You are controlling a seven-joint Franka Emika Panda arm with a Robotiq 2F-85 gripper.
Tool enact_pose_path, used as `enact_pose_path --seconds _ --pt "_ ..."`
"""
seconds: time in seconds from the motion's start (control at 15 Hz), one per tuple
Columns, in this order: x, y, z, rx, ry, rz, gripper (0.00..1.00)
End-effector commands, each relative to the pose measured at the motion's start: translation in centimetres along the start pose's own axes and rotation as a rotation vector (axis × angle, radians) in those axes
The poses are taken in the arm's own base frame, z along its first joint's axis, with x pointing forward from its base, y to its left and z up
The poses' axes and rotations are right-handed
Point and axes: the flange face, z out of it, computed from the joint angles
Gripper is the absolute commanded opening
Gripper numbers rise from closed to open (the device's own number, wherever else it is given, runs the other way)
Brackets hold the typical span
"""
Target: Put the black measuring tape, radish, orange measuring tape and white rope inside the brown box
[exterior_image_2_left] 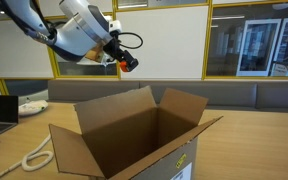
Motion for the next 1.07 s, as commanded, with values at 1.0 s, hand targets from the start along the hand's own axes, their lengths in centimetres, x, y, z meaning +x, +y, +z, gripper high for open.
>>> enact_pose_path --seconds 1.0 --pt "-3.5 14.5 -8.7 -0.299 -0.126 0.234 0.60"
